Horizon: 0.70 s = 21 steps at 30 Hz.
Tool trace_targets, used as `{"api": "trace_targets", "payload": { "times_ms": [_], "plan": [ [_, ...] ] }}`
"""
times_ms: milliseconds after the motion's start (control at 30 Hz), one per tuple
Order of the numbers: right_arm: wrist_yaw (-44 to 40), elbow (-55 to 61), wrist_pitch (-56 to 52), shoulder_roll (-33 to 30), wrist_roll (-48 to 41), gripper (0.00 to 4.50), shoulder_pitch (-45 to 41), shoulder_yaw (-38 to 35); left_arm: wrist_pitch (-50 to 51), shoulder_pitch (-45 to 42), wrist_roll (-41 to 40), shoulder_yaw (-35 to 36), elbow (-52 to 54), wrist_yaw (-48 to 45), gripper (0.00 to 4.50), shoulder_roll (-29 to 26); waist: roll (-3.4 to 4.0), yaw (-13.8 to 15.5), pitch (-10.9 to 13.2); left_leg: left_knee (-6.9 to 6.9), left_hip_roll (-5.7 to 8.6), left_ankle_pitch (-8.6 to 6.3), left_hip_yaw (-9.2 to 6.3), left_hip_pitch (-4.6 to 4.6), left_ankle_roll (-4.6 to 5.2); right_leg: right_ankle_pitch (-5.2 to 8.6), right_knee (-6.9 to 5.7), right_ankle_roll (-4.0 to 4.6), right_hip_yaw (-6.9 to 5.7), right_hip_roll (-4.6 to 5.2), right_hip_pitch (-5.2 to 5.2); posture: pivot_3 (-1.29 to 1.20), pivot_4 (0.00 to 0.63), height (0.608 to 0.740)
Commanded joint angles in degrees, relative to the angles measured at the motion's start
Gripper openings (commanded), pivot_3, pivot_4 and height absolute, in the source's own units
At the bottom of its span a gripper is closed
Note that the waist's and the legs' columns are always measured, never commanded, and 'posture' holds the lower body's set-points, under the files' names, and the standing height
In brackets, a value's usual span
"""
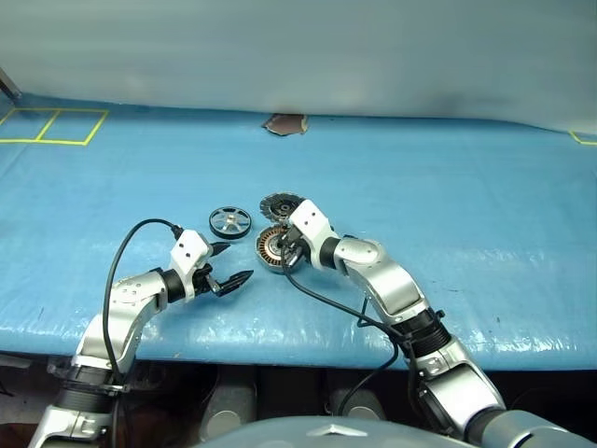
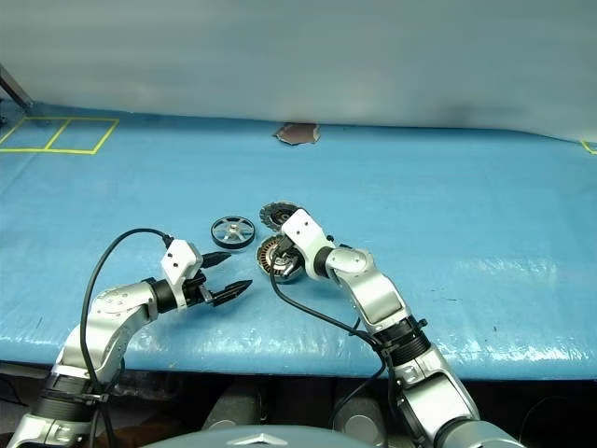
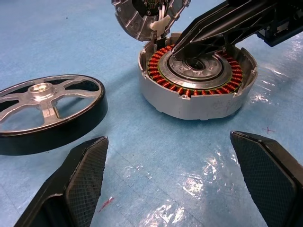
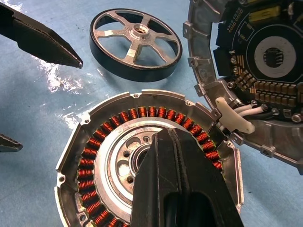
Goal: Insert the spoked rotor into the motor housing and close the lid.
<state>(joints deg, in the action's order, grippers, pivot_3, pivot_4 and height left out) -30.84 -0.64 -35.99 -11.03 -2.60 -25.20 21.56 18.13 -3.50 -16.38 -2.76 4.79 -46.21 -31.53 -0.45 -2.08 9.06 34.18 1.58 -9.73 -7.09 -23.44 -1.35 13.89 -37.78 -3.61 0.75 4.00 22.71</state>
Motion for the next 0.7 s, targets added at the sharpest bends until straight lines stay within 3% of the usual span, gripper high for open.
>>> {"api": "trace_targets", "payload": {
  "times_ms": [33,700],
  "plan": [
    [0.4,-1.7,-1.8,-1.1,1.1,0.02,2.6,0.6,-1.1,-0.2,-0.3,1.2,1.7,0.0,4.5,-0.2,-0.01,0.0,0.0,0.0,0.0,0.0,0.0,0.0,0.0,0.0,0.0,0.0,0.0,0.0,0.0,0.0,0.15,0.74],
    [2.6,8.8,-3.8,0.1,-0.3,0.02,1.9,-2.2,-1.2,-0.7,0.0,0.2,1.2,-0.3,4.5,1.0,0.03,0.0,0.1,-0.08,0.0,0.0,0.0,-0.24,0.0,0.0,0.01,0.01,0.0,-0.01,0.21,0.0,0.15,0.74]
  ]
}}
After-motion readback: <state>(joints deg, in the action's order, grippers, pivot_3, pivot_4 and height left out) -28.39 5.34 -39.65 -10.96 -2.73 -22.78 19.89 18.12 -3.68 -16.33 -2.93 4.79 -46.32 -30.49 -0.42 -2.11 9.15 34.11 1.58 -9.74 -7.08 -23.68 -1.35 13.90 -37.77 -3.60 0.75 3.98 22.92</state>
